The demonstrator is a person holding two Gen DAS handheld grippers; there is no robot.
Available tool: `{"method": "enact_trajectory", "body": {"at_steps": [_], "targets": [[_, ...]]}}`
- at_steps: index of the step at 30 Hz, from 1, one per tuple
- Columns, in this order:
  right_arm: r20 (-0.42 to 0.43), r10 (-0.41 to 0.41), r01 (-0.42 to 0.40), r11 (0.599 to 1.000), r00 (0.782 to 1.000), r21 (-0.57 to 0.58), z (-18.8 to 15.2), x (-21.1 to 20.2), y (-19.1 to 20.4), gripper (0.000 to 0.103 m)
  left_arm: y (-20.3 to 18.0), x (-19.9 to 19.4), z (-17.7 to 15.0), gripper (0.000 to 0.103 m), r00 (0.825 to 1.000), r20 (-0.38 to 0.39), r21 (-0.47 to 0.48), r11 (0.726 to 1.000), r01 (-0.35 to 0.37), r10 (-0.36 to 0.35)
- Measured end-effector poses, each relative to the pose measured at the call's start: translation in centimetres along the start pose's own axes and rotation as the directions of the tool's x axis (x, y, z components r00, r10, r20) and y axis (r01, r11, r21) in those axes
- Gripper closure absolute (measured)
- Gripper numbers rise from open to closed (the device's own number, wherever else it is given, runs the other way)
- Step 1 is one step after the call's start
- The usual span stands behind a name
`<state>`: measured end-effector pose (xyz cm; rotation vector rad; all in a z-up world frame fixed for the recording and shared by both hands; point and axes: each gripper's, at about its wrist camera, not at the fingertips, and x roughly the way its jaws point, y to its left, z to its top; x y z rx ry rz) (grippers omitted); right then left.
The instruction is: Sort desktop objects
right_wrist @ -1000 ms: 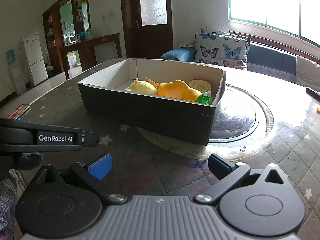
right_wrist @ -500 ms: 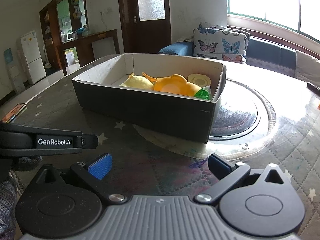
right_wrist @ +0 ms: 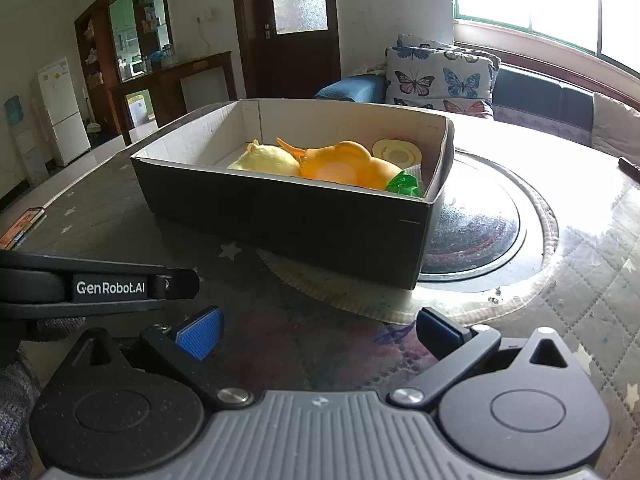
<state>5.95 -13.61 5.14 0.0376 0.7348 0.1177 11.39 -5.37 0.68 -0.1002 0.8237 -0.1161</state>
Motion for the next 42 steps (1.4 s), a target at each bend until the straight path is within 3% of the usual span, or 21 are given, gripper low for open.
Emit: {"method": "enact_trajectory", "body": {"at_steps": [23, 42], "targets": [[-0.041, -0.005, 0.006, 1.0, 0.999, 0.015, 0.9, 1.9, -0.4, 0.0, -1.0, 1.7, 1.4, 0.071, 1.0, -0.016, 0.083, 0.997, -0.006, 0.007], [-0.063, -0.023, 0.023, 1.0, 0.998, 0.002, 0.9, 2.5, -0.3, 0.0, -1.0, 2.6, 1.7, 0.072, 0.999, -0.051, 0.098, 0.995, -0.008, 0.013]]}}
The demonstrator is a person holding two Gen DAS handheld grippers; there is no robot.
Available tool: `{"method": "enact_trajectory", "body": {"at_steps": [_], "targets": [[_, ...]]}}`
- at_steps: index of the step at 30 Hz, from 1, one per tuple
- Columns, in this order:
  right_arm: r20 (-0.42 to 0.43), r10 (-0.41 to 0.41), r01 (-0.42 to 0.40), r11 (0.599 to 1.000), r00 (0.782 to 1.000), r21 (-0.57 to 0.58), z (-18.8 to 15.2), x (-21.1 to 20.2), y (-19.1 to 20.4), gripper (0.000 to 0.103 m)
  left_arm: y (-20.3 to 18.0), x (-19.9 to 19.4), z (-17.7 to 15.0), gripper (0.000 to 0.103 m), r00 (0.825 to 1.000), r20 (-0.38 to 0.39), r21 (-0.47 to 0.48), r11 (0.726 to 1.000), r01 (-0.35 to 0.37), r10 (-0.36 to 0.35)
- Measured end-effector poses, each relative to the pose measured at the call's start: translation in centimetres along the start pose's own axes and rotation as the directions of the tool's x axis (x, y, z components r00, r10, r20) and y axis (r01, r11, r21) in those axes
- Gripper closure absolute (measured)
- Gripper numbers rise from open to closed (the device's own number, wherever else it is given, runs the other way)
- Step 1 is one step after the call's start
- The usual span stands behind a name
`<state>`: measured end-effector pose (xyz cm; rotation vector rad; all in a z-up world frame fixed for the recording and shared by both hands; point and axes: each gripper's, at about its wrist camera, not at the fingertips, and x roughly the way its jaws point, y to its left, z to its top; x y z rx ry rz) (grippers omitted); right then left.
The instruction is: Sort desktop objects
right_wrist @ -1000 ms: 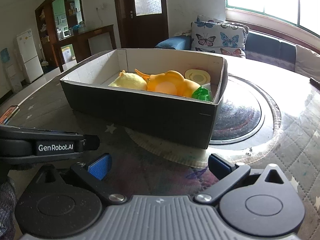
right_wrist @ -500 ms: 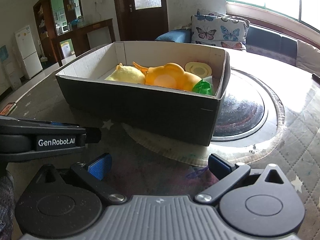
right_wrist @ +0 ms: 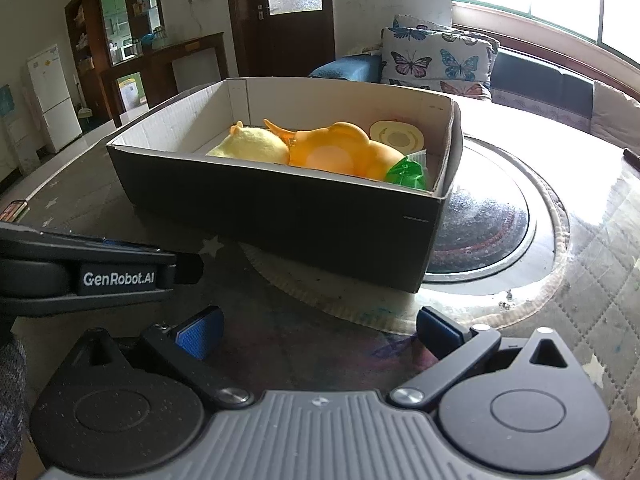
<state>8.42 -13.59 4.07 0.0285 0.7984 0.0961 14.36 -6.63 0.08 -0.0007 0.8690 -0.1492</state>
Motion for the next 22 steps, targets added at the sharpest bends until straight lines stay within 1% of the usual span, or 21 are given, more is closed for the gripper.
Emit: {"method": "enact_trajectory", "body": {"at_steps": [9, 21, 22], "targets": [[0.007, -0.032, 0.032, 0.999, 0.999, 0.016, 0.37, 0.07, -0.52, 0.0, -0.11, 0.25, 0.09, 0.072, 1.0, -0.006, -0.001, 1.0, 0.003, -0.003], [0.014, -0.036, 0.036, 0.999, 0.999, 0.016, 0.5, 0.18, -0.36, 0.0, -0.05, 0.35, 0.25, 0.072, 1.0, 0.012, 0.002, 1.0, -0.009, 0.009], [0.015, -0.036, 0.036, 0.999, 0.999, 0.017, 0.5, 0.12, -0.38, 0.0, 0.01, 0.3, 0.29, 0.073, 1.0, 0.016, -0.003, 1.0, -0.005, 0.005]]}}
